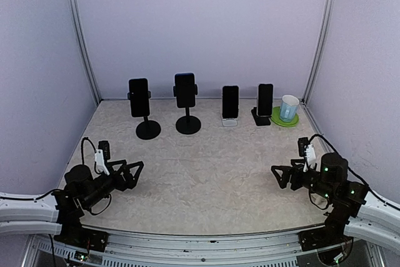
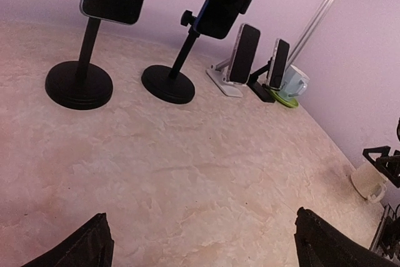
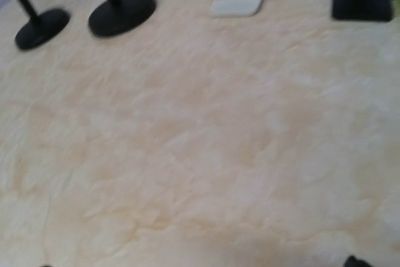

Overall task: Place the phone on the phone stand
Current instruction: Reset both arms

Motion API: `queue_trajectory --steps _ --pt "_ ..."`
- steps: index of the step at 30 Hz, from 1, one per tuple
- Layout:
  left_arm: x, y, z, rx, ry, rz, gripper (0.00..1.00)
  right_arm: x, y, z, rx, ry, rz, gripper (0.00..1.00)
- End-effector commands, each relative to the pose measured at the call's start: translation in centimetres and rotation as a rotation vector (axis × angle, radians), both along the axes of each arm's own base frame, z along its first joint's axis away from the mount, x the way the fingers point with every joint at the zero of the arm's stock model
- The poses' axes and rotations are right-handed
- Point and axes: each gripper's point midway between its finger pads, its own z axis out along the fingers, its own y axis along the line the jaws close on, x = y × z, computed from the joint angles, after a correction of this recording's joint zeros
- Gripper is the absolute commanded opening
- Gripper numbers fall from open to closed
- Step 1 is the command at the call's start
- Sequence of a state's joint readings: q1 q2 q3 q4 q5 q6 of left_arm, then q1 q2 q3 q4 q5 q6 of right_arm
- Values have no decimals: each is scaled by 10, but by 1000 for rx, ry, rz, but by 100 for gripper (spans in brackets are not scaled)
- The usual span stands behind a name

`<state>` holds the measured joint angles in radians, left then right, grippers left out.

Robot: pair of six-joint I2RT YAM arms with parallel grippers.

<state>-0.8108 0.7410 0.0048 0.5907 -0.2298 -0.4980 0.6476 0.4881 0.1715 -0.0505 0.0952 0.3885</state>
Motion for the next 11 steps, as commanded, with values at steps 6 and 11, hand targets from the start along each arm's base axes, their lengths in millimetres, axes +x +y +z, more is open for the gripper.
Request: queue_trajectory --steps 6,11 --pt "3 18 -18 -11 39 119 99 10 -18 3 16 -52 -119 100" --pt "3 16 -13 -16 29 122 99 11 -13 -2 1 -31 -96 100"
